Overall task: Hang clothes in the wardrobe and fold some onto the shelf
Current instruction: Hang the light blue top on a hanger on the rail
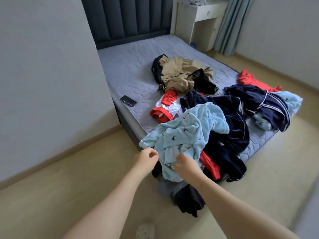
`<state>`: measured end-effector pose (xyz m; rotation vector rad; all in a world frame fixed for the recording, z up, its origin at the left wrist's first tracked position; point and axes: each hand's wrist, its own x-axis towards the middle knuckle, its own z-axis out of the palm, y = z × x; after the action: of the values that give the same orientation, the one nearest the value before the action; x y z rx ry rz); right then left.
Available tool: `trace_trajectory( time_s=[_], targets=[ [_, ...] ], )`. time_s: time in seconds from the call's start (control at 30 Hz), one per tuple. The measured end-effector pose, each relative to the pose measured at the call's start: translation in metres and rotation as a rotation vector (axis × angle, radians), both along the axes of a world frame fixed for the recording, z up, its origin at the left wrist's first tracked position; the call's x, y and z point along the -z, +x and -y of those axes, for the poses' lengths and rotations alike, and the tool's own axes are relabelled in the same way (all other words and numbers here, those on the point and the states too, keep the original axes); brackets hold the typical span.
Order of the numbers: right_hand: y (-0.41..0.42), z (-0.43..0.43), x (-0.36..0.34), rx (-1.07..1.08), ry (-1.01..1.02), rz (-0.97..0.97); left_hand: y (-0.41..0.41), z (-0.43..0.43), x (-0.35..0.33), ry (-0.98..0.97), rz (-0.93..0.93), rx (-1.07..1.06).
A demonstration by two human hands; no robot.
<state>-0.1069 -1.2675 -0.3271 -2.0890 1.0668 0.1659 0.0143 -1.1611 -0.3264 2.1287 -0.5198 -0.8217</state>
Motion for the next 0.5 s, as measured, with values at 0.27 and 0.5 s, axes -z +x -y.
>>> trace_trajectory(
  time_s=[0.27, 0.5],
  targets=[
    [-0.02, 0.09, 0.02, 0.206, 0.069, 0.005, 0.012, 0.111, 0.026, 0.145, 0.006, 0.267],
    [-0.028, 0.221, 0.059, 0.196, 0.116, -0.086, 0.005, 0.236, 0.059, 0.235, 0.02, 0.245]
  ],
)
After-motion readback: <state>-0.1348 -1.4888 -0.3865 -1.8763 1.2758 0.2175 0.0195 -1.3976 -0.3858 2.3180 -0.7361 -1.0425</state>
